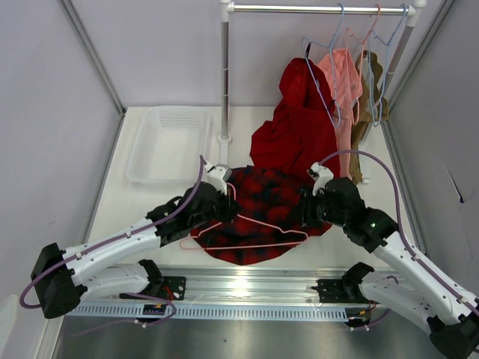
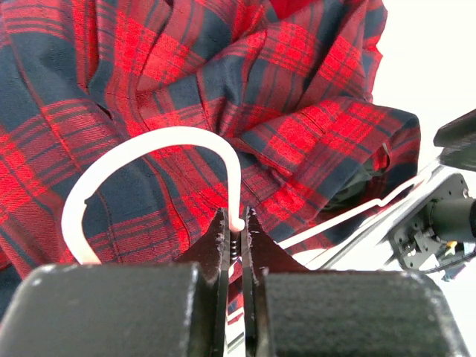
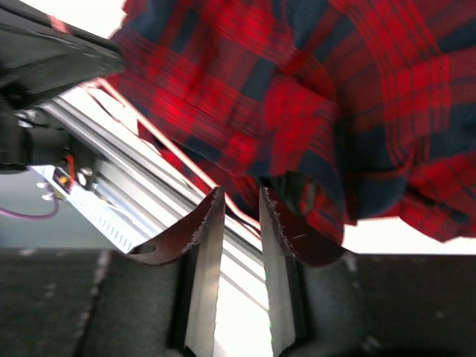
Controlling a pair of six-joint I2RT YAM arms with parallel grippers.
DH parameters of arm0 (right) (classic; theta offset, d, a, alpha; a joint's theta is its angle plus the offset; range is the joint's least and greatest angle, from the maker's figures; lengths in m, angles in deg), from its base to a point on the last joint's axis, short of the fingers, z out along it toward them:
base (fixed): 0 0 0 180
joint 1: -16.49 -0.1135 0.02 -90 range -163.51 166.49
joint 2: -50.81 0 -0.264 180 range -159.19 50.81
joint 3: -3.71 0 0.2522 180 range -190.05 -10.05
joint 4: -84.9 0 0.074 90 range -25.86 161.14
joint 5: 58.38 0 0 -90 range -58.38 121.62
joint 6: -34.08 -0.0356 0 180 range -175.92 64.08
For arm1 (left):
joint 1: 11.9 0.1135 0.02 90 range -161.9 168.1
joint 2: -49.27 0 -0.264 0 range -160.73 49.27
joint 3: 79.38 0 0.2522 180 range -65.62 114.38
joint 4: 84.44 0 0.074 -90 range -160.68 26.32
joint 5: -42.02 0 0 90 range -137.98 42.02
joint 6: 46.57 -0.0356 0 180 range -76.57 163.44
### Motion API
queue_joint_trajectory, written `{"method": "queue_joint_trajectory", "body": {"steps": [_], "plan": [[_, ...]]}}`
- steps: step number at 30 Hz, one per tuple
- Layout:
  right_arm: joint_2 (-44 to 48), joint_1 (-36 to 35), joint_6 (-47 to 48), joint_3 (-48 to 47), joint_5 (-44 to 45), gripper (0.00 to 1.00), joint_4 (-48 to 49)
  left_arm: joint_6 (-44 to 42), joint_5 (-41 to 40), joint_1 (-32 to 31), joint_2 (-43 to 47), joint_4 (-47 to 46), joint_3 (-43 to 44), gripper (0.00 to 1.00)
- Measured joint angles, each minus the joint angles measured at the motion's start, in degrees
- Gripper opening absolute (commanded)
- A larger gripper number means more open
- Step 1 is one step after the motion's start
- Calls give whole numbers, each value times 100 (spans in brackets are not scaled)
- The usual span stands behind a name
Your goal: Place the skirt on the hanger
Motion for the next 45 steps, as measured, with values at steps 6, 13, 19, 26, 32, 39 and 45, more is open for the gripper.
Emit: {"method": "queue_joint_trajectory", "body": {"steps": [6,13,19,26,32,39,45], "plan": [[-393,-273,-2,-4,284,22,-387,-190,275,0,-35,26,0,0],[-815,-564,-90,-50,765,23,-638,-297,420,0,-50,85,0,0],[-844,-721,-299,-269,1368,31,-955,-302,426,0,-85,83,0,0],[-841,-804,-496,-339,1773,34,-1130,-310,435,0,-153,79,0,0],[-855,-870,-588,-337,1803,31,-1132,-348,457,0,-203,79,0,0],[-916,-1047,-695,-271,1788,27,-1049,-354,474,0,-271,76,26,0],[-1016,-1137,-791,-120,1792,31,-1010,-358,516,0,-315,76,63,0]]}}
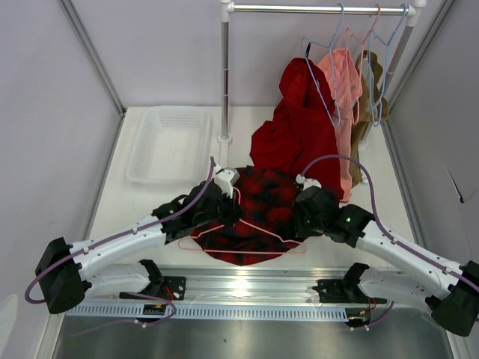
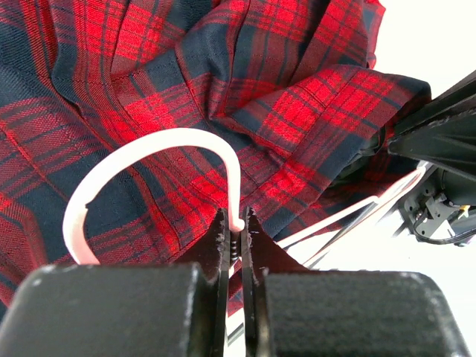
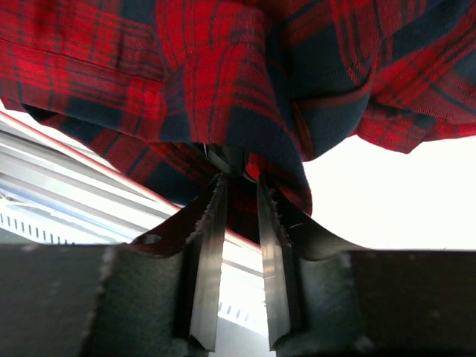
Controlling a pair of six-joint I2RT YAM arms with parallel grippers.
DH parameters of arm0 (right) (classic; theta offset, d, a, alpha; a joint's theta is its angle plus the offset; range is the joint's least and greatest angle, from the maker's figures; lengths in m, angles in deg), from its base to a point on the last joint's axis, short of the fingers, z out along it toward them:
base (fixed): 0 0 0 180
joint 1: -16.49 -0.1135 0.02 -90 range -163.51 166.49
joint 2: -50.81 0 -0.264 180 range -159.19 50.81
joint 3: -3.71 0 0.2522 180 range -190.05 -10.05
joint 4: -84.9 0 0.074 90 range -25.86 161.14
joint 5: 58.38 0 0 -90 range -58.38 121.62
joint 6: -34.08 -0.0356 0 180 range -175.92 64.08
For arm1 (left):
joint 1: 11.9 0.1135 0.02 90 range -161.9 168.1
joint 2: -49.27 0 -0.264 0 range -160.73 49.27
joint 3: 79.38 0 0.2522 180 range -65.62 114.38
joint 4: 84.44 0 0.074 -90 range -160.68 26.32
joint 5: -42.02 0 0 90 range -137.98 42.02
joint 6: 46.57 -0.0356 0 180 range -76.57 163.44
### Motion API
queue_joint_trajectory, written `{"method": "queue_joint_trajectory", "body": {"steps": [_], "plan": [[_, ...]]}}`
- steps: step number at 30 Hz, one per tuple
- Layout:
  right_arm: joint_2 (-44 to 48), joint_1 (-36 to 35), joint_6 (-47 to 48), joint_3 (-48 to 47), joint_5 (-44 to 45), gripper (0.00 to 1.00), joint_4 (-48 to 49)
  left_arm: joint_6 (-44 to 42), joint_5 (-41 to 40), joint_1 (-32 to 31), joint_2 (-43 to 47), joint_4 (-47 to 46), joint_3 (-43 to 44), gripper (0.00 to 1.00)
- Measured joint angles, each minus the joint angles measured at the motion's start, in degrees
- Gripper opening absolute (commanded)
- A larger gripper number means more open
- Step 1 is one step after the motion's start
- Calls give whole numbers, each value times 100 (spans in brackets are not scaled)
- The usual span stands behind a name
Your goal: Place the skirt on the hanger
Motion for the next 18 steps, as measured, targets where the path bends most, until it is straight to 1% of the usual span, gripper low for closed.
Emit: {"method": "queue_joint_trajectory", "body": {"steps": [12,16,17,18], "plan": [[-22,-11,-201,247,28,35,258,-42,42,0,-9,2,31,0],[-28,-13,-245,326,96,32,378,-42,42,0,-11,0,46,0],[-33,-13,-262,334,116,28,402,-42,42,0,-11,2,46,0],[-33,-13,-282,343,136,27,426,-42,42,0,-11,2,48,0]]}}
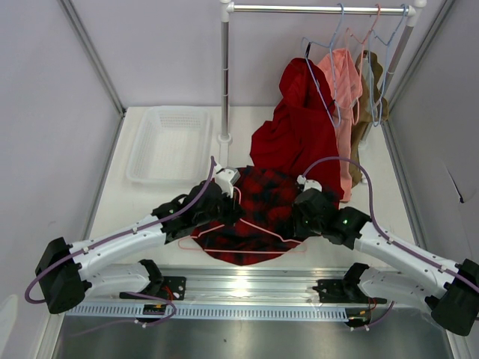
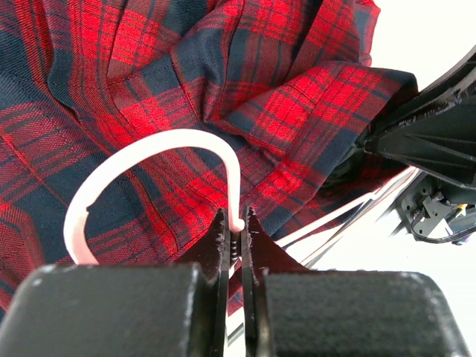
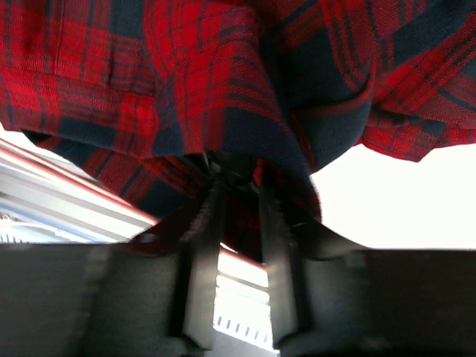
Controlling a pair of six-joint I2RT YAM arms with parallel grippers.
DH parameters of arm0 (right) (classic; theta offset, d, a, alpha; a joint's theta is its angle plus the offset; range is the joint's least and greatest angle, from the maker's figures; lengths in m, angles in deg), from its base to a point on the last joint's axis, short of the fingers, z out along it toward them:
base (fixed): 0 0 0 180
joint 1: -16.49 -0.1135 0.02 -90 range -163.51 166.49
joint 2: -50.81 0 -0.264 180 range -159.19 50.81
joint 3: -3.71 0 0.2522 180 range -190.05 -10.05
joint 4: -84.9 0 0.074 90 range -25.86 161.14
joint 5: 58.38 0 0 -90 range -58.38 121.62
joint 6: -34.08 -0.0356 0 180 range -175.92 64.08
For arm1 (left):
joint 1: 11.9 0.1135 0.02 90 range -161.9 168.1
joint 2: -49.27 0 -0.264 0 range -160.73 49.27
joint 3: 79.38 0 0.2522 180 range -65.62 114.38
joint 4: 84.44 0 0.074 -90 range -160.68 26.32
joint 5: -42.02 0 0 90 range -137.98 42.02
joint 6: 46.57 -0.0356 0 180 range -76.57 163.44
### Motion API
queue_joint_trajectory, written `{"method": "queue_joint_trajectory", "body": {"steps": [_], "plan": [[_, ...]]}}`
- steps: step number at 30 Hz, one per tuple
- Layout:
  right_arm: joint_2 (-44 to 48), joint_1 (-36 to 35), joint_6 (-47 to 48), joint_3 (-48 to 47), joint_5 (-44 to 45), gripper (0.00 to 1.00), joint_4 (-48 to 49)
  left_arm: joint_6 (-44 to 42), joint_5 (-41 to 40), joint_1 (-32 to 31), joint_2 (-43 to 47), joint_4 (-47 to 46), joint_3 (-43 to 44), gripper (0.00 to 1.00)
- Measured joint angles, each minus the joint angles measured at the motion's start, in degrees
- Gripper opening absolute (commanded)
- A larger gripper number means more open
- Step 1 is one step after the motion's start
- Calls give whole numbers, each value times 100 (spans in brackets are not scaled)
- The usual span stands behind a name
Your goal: Place the skirt on the hanger
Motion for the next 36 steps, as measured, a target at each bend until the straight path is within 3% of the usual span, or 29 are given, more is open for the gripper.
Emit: {"method": "queue_joint_trajectory", "body": {"steps": [8,36], "plan": [[175,-2,-199,66,398,1,35,-2,0,0,2,35,74,0],[551,-2,-267,70,828,0,-129,70,-833,299,595,540,243,0]]}}
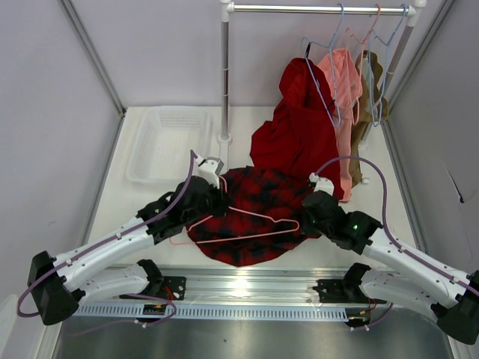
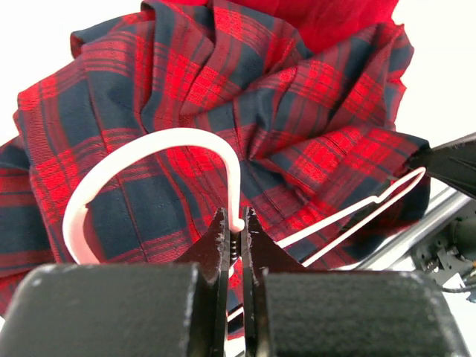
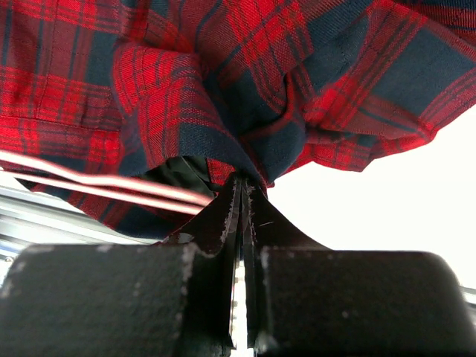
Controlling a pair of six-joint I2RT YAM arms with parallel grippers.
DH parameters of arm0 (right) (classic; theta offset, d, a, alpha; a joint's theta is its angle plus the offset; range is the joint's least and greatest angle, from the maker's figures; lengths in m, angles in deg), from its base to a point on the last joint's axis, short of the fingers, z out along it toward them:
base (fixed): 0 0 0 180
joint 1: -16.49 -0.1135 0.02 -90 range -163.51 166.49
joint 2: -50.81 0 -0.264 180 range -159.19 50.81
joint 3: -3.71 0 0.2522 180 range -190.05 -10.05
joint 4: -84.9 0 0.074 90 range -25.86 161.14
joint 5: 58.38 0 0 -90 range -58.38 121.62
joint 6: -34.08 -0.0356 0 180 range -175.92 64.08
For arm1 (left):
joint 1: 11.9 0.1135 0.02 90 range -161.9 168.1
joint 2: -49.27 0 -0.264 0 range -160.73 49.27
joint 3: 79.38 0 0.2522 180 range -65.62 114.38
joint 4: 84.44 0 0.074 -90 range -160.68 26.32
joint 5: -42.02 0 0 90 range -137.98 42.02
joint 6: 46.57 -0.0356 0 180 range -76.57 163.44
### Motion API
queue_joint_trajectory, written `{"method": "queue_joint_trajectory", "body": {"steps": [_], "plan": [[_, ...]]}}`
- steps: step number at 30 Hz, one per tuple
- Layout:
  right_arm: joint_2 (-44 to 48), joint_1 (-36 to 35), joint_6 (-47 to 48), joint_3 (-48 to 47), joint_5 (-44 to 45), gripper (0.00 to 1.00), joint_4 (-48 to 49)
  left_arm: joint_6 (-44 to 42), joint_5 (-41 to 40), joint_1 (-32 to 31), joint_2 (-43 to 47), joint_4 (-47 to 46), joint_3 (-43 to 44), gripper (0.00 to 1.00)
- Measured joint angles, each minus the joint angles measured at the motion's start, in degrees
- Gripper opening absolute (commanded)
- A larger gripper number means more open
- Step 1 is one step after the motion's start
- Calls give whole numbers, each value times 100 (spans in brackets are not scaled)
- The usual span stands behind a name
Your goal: Place the skirt on the hanger
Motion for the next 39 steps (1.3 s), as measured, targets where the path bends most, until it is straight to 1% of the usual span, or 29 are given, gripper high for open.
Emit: {"method": "queue_joint_trajectory", "body": {"steps": [22,39], "plan": [[-2,0,7,-7,-4,0,-74,85,-131,61,-44,-26,0,0],[-133,0,68,-289,-70,0,-79,83,-72,72,-131,-114,0,0]]}}
